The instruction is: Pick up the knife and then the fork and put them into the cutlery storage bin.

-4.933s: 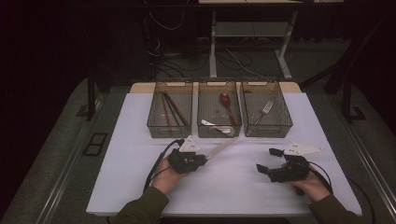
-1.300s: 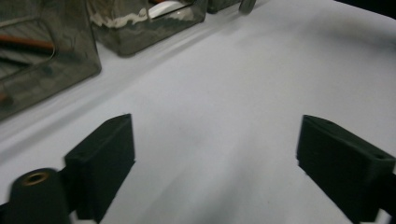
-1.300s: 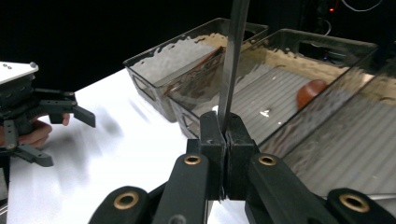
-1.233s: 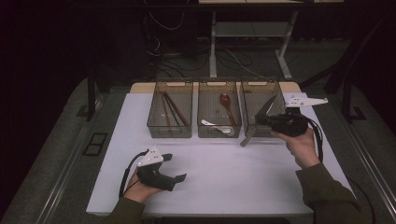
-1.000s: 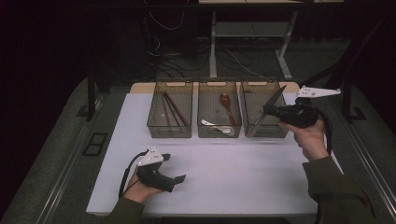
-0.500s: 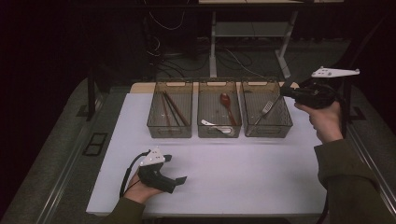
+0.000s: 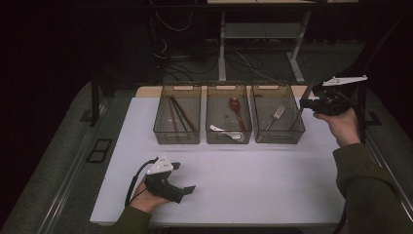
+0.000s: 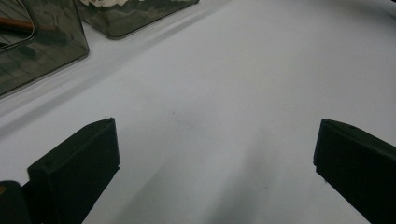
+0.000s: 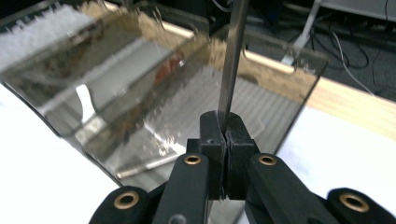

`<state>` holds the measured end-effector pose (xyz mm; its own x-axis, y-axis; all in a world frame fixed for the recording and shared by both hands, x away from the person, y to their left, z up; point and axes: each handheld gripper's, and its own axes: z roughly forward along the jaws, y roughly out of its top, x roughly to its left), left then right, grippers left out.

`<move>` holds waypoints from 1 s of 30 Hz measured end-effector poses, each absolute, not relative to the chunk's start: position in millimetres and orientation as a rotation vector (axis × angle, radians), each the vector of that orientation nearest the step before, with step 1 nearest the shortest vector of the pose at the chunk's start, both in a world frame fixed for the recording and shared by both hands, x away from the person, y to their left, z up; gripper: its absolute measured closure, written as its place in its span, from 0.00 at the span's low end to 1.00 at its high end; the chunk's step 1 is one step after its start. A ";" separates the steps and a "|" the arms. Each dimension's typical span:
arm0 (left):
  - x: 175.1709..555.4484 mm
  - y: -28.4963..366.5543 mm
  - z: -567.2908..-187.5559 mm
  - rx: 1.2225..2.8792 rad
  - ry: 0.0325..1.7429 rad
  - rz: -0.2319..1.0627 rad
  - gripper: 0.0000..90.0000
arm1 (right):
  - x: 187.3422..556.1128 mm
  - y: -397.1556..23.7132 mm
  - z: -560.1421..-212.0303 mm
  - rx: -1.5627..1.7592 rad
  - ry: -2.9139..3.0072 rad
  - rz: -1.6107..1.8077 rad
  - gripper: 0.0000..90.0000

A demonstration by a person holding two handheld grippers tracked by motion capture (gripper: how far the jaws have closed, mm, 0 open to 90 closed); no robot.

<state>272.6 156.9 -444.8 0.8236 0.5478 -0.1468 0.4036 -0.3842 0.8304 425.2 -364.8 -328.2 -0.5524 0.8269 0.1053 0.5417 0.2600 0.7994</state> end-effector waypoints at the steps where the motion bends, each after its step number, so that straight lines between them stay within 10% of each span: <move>1: 272.6 156.8 -444.8 2.026 0.702 0.186 0.00 | 425.1 -365.3 -330.2 1.267 2.210 1.177 0.98; 30: 273.1 156.2 -444.4 2.043 0.695 0.191 0.00 | 478.1 -317.9 -367.9 1.203 2.288 1.086 0.98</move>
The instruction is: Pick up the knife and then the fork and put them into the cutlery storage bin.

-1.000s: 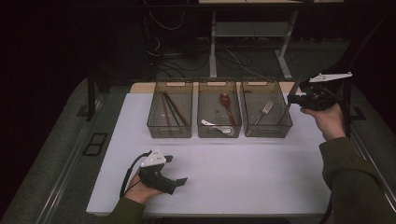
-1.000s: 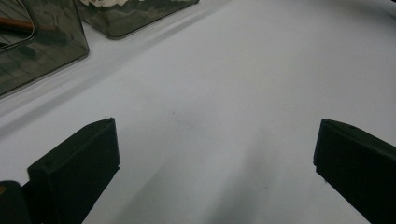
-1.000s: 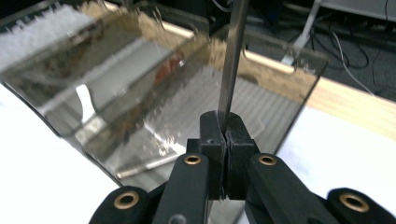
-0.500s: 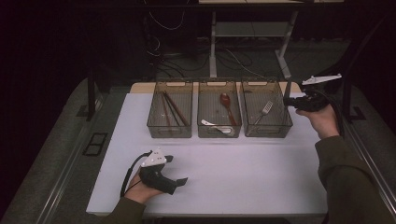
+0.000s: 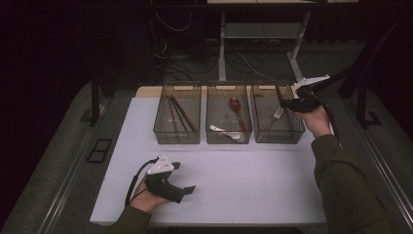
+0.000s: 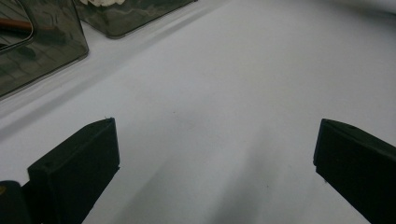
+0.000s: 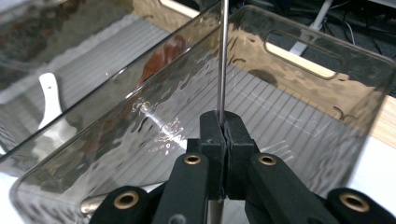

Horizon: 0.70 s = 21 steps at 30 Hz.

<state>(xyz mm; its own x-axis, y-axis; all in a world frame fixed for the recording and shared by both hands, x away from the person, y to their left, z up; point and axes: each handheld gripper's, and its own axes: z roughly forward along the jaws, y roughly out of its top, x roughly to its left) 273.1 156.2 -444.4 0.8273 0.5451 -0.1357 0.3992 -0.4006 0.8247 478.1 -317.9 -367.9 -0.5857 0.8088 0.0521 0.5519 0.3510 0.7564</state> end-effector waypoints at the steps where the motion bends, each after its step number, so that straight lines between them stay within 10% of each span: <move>1: 273.2 156.1 -444.5 2.043 0.695 0.190 0.00 | 480.2 -314.7 -369.5 1.198 2.297 1.073 0.98; 21: 273.2 154.8 -444.6 2.050 0.686 0.187 0.00 | 499.0 -301.7 -390.0 1.284 2.380 0.962 0.81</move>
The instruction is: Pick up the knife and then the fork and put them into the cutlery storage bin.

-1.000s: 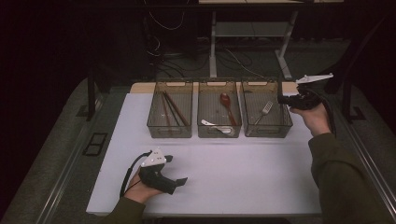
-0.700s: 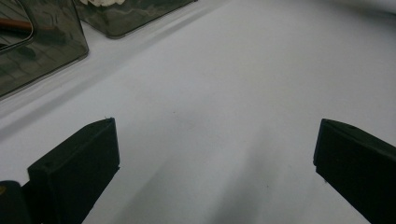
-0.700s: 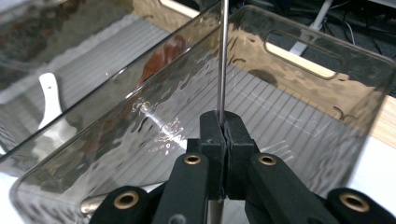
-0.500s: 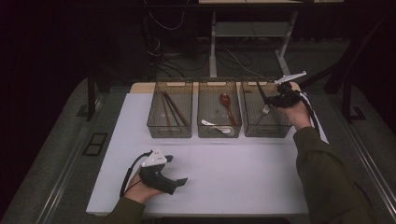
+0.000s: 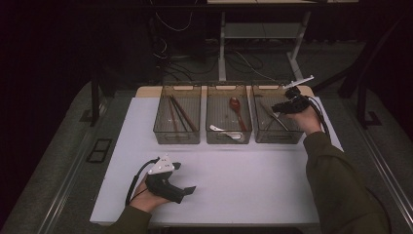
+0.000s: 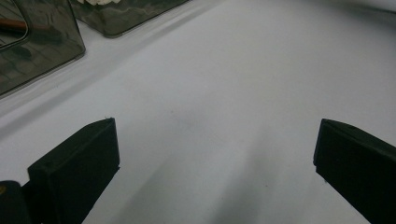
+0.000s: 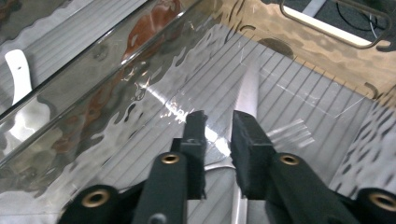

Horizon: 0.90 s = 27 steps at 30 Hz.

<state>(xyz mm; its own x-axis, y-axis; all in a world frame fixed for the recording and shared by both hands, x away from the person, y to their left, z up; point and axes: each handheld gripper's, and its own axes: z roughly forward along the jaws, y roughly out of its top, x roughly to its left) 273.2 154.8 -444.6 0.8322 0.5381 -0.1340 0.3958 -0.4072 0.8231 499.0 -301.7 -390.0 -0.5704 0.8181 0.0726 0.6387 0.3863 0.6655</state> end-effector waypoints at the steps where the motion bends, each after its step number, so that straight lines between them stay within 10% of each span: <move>1: 273.1 154.6 -444.5 2.049 0.684 0.186 0.00 | 498.4 -302.4 -389.5 1.280 2.377 0.967 0.80; 27: 271.1 152.5 -444.6 2.059 0.677 0.187 0.00 | 422.0 -319.0 -374.1 1.152 2.328 1.281 0.32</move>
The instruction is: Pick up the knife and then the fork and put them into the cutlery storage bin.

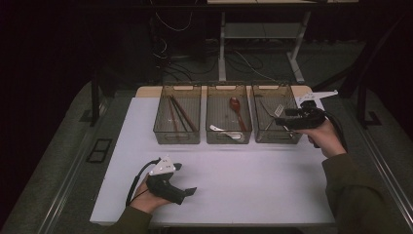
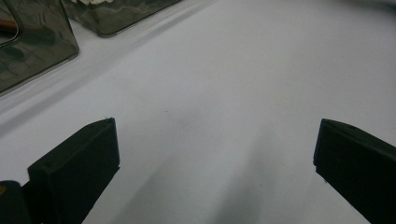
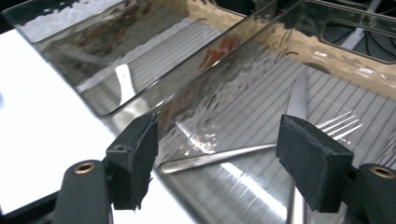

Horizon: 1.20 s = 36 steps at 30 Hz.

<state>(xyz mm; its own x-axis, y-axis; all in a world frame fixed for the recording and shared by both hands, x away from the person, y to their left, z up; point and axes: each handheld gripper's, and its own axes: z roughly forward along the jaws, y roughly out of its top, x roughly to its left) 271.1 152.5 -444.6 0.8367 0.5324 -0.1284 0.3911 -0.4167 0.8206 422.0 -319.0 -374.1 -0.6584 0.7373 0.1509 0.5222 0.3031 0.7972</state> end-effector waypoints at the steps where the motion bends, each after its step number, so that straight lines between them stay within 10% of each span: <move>1: 271.1 152.6 -444.9 2.057 0.679 0.186 0.00 | 418.4 -318.9 -374.0 1.145 2.329 1.287 0.31; 36: 267.9 151.9 -444.1 2.063 0.652 0.185 0.00 | 296.8 -287.7 -423.9 0.985 2.390 1.380 0.18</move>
